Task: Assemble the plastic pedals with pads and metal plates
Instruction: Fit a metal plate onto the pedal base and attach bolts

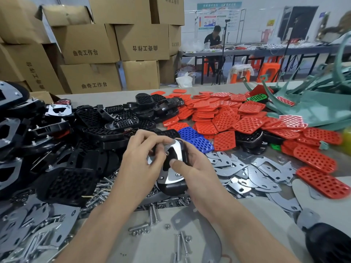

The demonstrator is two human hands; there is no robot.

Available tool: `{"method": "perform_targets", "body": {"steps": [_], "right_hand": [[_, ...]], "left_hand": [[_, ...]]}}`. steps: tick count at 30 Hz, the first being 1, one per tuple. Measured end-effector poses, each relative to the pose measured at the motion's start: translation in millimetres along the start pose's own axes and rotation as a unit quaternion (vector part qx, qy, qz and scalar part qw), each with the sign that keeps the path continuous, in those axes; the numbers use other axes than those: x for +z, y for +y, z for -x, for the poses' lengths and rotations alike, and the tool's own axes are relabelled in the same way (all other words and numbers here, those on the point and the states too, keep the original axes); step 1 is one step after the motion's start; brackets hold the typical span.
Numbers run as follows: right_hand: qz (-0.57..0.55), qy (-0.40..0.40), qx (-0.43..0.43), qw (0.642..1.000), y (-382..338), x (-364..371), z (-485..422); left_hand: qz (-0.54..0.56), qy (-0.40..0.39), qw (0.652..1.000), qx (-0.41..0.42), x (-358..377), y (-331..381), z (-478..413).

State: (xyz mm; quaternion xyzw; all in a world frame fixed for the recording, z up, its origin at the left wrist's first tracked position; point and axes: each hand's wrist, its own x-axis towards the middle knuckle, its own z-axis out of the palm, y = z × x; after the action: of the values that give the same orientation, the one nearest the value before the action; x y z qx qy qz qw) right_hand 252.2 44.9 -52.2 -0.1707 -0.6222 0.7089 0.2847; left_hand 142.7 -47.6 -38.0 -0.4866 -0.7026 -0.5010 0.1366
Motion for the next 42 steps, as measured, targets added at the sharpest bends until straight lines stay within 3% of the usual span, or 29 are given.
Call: {"method": "perform_targets", "body": {"steps": [5,9,12,14,16,20,23,27,31,34,39,42], "right_hand": [[-0.057,0.010,0.024,0.998,0,1,-2],[-0.067,0.028,0.027,0.997,-1,0,-3],[0.078,0.065,-0.080,0.992,-8,-2,0],[0.248,0.078,-0.196,0.945,-12,-1,2],[0.323,0.092,-0.259,0.906,-10,0,5],[0.331,0.073,-0.227,0.913,-19,-3,6],[0.437,-0.046,-0.141,0.887,-33,-15,3],[0.315,-0.028,-0.077,0.945,-49,-30,-6],[0.255,0.020,-0.053,0.965,-43,-33,-11],[0.096,0.031,-0.003,0.995,-35,-31,-10],[-0.041,0.066,0.028,0.997,-28,-26,-10],[-0.080,0.067,0.022,0.994,-25,-28,-11]], "left_hand": [[-0.006,0.008,1.000,0.006,-2,2,1],[0.012,0.003,0.998,-0.064,-15,6,2],[-0.040,-0.045,0.991,-0.122,-30,2,4],[-0.118,-0.109,0.977,-0.140,-42,-1,7],[-0.214,-0.203,0.948,-0.118,-50,-5,12],[-0.328,-0.360,0.866,-0.115,-53,-16,15],[-0.336,-0.384,0.852,-0.113,-48,-20,8],[-0.342,-0.396,0.844,-0.115,-46,-16,-5],[-0.336,-0.414,0.836,-0.126,-45,-9,-15],[-0.287,-0.444,0.839,-0.130,-37,-7,-19],[-0.266,-0.429,0.854,-0.129,-19,-3,-20],[-0.316,-0.426,0.840,-0.117,-13,4,-19]]}}
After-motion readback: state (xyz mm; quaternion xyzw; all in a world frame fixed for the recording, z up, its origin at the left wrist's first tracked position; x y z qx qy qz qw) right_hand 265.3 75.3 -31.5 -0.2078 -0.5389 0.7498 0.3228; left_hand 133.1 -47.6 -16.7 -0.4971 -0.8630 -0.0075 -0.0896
